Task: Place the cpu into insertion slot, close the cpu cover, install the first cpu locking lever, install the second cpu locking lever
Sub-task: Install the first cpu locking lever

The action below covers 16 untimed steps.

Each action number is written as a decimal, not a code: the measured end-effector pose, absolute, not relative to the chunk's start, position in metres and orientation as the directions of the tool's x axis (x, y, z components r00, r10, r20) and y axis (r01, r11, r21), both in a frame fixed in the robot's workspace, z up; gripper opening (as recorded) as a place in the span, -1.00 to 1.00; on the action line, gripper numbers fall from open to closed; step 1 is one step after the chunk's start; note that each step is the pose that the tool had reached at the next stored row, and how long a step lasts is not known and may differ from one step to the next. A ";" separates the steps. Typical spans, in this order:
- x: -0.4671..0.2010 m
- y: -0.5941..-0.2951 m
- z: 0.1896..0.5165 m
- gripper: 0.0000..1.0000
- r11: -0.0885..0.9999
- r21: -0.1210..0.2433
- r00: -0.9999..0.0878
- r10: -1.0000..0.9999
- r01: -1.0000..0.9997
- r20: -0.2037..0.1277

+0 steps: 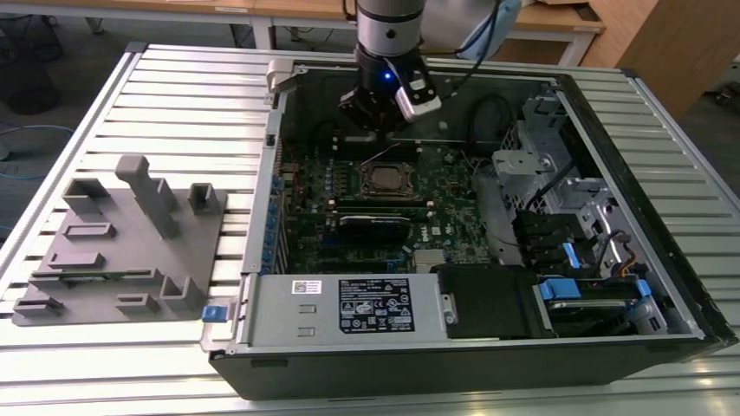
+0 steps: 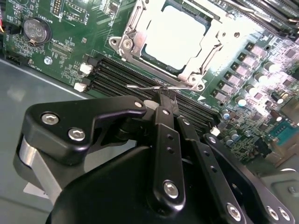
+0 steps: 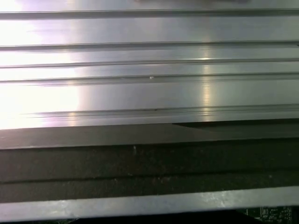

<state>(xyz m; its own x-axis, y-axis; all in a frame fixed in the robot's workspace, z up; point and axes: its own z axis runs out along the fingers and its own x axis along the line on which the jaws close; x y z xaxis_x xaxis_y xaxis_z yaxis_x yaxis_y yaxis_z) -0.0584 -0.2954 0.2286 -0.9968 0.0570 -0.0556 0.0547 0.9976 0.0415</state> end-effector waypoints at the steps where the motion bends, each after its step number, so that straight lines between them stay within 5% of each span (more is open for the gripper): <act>1: -0.058 -0.295 0.228 -0.79 0.998 0.042 -0.997 0.057 0.055 -0.056; 16: -0.053 -0.296 0.224 -0.79 0.997 0.048 -0.997 0.058 0.055 -0.055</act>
